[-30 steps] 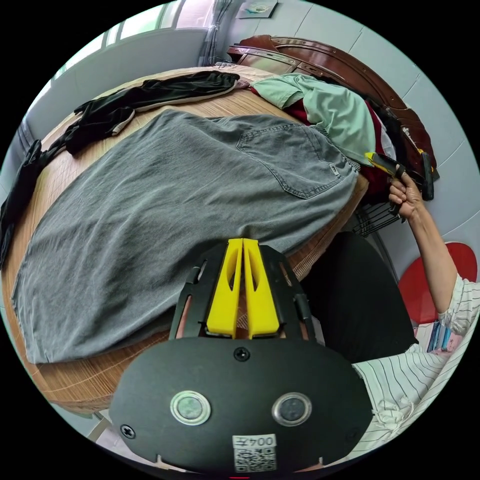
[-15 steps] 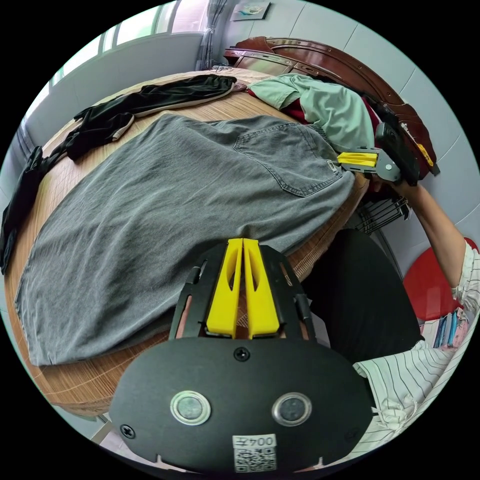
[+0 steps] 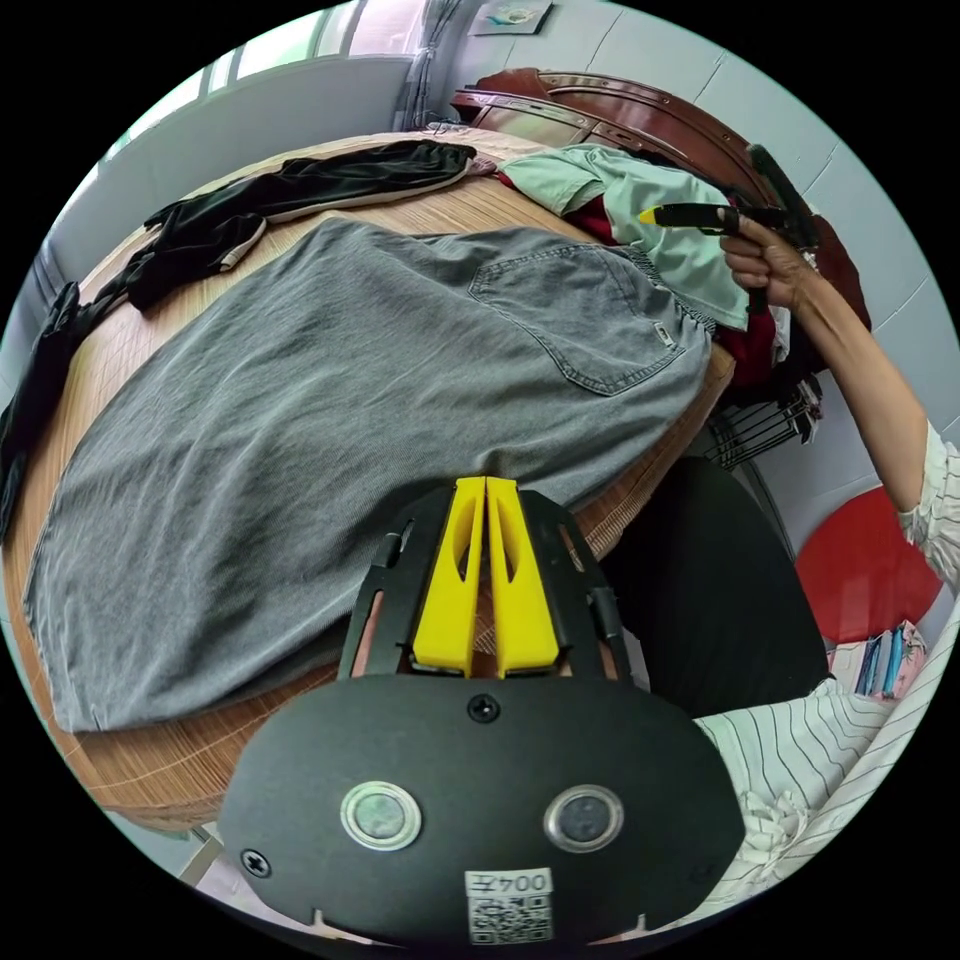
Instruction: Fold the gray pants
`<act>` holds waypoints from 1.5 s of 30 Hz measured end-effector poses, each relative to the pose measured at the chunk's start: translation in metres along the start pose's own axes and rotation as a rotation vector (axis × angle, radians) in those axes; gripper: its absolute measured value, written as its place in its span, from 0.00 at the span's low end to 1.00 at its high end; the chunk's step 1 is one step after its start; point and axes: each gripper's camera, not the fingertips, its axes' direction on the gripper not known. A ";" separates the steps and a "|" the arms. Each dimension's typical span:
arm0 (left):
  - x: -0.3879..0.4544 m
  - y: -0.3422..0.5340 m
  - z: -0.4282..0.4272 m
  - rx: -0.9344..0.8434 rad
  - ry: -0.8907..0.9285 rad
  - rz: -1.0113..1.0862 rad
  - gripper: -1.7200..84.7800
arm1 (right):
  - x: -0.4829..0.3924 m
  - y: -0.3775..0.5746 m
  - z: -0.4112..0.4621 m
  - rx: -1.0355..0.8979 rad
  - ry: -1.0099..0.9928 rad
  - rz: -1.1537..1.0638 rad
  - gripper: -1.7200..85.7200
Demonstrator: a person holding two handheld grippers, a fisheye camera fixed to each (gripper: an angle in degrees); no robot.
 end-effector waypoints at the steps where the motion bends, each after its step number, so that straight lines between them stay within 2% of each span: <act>1: -0.001 0.001 0.000 0.001 0.004 -0.002 0.02 | -0.003 -0.005 0.019 -0.041 -0.021 -0.006 0.06; 4: -0.005 0.004 0.003 0.003 0.016 -0.014 0.02 | -0.004 -0.004 0.076 -0.205 0.086 0.027 0.06; 5: -0.006 0.005 0.003 0.001 0.015 -0.016 0.02 | -0.006 0.001 0.078 -0.177 0.076 0.063 0.06; 8: -0.006 0.006 0.002 0.000 0.010 0.011 0.03 | -0.047 0.019 0.047 0.020 -0.095 0.065 0.05; 10: -0.015 0.011 -0.008 0.021 0.039 -0.025 0.03 | -0.091 0.030 0.039 0.074 -0.198 -0.008 0.06; 12: -0.040 0.034 -0.044 0.127 0.045 -0.103 0.04 | -0.140 0.040 0.041 0.088 -0.283 -0.092 0.07; 15: -0.078 0.082 -0.083 0.153 -0.055 -0.174 0.04 | -0.221 0.053 0.059 0.067 -0.390 -0.229 0.09; 20: -0.123 0.167 -0.111 0.170 -0.093 -0.294 0.05 | -0.357 0.077 0.113 -0.031 -0.270 -0.546 0.09; 23: -0.130 0.193 -0.111 0.189 -0.098 -0.317 0.05 | -0.403 0.089 0.136 -0.049 -0.168 -0.686 0.10; 28: -0.126 0.188 -0.095 0.169 -0.114 -0.255 0.05 | -0.450 0.104 0.163 -0.038 -0.061 -0.857 0.09; 33: -0.119 0.185 -0.076 0.156 -0.094 -0.225 0.05 | -0.484 0.104 0.207 -0.063 0.091 -1.052 0.03; 36: -0.116 0.188 -0.069 0.170 -0.072 -0.211 0.05 | -0.474 0.071 0.224 -0.175 -0.053 -0.934 0.02; 38: -0.115 0.189 -0.061 0.163 -0.063 -0.202 0.05 | -0.444 0.036 0.238 -0.243 -0.255 -0.705 0.01; 41: -0.114 0.187 -0.048 0.150 -0.067 -0.192 0.04 | -0.402 0.007 0.257 -0.280 -0.498 -0.453 0.01; 45: -0.114 0.184 -0.035 0.141 -0.074 -0.189 0.04 | -0.368 -0.005 0.286 -0.324 -0.698 -0.264 0.01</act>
